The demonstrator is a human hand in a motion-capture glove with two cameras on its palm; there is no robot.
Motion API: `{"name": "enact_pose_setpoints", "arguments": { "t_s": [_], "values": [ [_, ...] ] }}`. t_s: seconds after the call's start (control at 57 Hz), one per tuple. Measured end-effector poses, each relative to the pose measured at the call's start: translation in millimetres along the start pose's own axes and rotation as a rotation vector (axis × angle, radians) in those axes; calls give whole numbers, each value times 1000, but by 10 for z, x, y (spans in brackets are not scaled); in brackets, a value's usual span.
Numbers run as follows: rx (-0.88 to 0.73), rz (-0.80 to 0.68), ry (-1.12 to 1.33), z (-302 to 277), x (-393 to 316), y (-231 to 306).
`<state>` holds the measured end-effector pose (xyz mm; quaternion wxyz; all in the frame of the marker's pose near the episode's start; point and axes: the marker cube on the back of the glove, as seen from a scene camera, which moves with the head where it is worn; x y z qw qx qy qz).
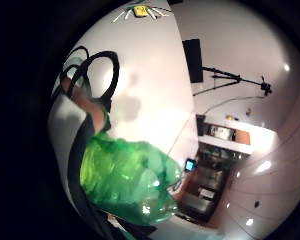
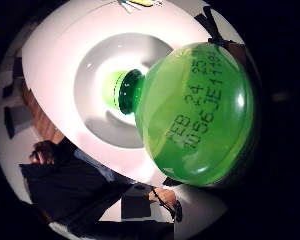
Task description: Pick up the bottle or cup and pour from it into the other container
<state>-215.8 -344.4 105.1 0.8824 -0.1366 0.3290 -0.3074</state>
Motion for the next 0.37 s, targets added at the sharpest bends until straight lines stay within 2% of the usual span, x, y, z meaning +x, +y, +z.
{"name": "enact_pose_setpoints", "arguments": {
  "t_s": [0.035, 0.053, 0.105, 0.14, 0.368],
  "values": [
    [2, -144, -40, -20, -114, 70],
    [4, -156, -38, -20, -151, 80],
    [6, 26, 21, 7, -133, -2],
    [-1, 95, 27, 14, -90, -39],
    [0, 112, 30, 25, 1, -35]
  ]
}}
